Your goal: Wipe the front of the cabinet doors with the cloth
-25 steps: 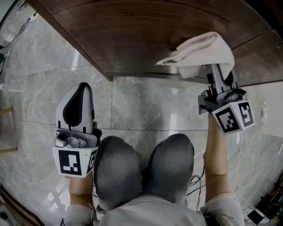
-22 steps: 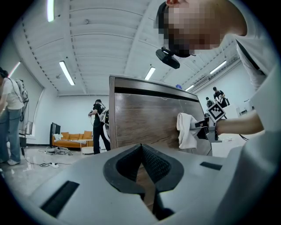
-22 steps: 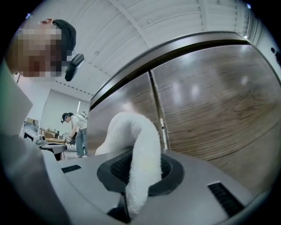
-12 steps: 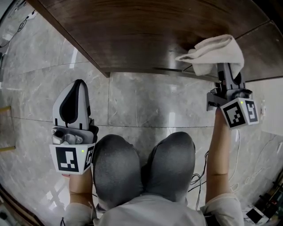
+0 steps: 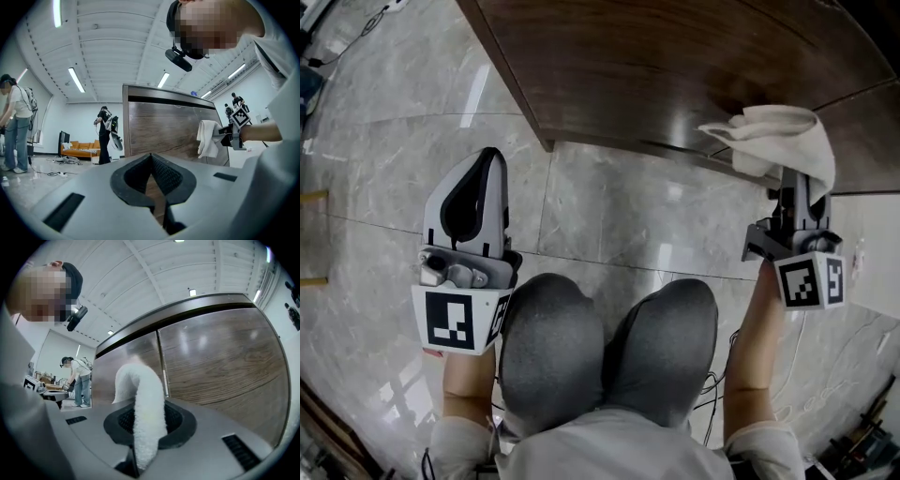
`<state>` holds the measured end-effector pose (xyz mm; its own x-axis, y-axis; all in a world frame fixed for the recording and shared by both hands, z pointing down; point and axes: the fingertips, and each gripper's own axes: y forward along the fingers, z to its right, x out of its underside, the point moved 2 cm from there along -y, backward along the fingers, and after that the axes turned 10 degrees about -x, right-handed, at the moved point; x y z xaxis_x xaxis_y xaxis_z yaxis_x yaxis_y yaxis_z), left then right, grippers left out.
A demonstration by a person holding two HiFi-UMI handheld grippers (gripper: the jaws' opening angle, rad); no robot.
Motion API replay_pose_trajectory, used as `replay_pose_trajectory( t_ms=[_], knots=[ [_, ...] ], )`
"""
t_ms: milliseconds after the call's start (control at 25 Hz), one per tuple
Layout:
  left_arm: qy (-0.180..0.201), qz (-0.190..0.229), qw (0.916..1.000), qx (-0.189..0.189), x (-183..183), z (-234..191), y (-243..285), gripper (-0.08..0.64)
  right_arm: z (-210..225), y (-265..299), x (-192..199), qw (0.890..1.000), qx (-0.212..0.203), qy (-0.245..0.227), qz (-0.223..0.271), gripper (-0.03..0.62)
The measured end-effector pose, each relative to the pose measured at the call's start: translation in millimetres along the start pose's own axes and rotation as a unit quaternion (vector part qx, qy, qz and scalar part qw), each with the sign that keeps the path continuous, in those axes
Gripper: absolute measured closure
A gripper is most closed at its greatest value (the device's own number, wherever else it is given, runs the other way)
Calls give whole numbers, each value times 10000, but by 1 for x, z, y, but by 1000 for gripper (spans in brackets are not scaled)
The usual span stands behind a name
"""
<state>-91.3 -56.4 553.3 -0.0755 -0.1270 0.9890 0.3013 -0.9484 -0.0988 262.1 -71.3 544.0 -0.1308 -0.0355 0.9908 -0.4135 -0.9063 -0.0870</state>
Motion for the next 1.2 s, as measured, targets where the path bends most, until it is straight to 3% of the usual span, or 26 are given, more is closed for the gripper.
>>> replay_pose_trajectory(
  t_ms=[360,800,1000,1200],
  knots=[
    [24,-53,9999,-149,7,-19,-15,541,-73,28,20,9957,-893,251,-43,523],
    [-16,-158,9990,-420,21,-42,-21,541,-157,112,34,9734,-2264,138,-311,523],
    [-134,-214,9993,-290,39,-48,-23,541,-190,131,52,9703,-2398,-25,-311,523],
    [-269,-202,9988,-362,50,-57,-22,541,-226,157,78,9600,-2737,-240,-545,523]
  ],
)
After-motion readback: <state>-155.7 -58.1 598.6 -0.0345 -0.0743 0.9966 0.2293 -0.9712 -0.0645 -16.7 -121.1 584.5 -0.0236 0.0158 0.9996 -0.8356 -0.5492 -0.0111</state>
